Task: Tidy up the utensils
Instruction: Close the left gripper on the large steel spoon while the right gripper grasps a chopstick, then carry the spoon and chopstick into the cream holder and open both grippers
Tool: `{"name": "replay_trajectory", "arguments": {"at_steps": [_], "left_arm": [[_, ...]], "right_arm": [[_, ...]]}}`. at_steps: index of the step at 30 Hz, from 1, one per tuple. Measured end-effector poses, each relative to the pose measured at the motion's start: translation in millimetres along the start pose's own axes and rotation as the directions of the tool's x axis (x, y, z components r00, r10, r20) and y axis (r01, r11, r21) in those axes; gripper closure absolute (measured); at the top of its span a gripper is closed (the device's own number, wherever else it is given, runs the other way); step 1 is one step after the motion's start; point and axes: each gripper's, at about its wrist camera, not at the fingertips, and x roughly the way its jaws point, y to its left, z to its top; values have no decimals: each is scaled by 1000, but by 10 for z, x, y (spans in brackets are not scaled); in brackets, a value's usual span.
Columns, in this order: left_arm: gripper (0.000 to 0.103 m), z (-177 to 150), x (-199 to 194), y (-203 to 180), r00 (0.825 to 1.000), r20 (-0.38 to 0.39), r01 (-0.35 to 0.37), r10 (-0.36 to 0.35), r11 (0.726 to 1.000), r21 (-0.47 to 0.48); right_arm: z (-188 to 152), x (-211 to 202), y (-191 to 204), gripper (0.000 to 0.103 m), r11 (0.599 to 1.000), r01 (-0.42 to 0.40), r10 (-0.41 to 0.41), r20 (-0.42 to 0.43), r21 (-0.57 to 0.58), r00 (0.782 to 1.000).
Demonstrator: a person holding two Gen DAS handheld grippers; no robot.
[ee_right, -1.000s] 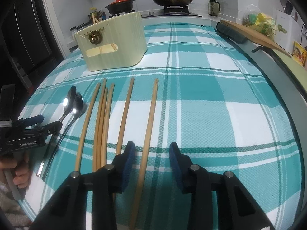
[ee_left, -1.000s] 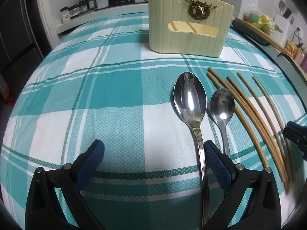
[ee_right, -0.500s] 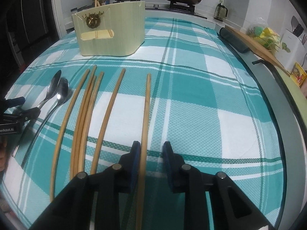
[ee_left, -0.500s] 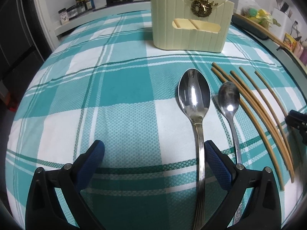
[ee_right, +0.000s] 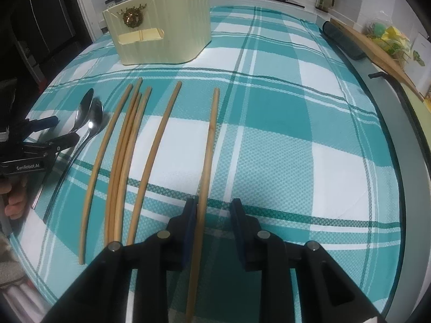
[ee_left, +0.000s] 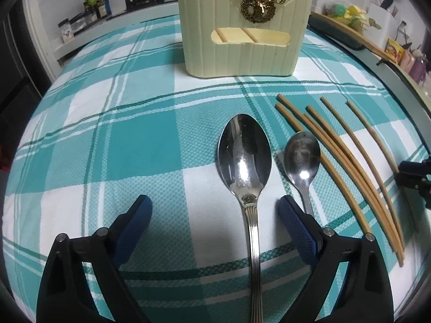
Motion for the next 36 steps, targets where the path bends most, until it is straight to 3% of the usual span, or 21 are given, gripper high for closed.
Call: {"name": "replay_trajectory", "arguments": {"at_steps": [10,13,14,15,16,18,19,23,29,36], "left_arm": [[27,186,60,-146,1000,-14,28,-27,998,52],[44,253,82,-165,999,-14,38,-37,997,63],[56,272,82,-170,999,-13,48,-47,996,70],[61,284,78,-172,999,-11,51,-51,996,76],[61,297,86,-181,999,-13,47,-46,995,84],[61,307,85,-188,999,-8,44,-43,995,93],[61,312,75,-192,999,-5,41,-40,995,95],[61,317,-85,-111,999,29,41,-43,997,65],[61,377,-550,34,991,121,55,-57,998,22],[61,340,-1122,116,969,234,83,-81,997,2]], "right_arm": [[510,253,3,75,999,-11,9,-41,-37,999],[713,355,-8,75,1000,-15,13,-53,-28,998],[769,387,-9,75,1000,-14,13,-53,-25,999],[833,411,-2,75,1000,-14,13,-51,-25,999],[895,444,6,76,999,-16,14,-57,-31,998],[982,491,25,93,999,-5,2,-63,-45,998],[1016,507,29,95,999,-1,-2,-64,-50,998],[1058,465,-48,96,999,-52,52,-41,7,998],[997,13,-86,96,994,-96,92,84,44,992],[871,-781,-29,96,993,-105,88,267,51,960]]}}
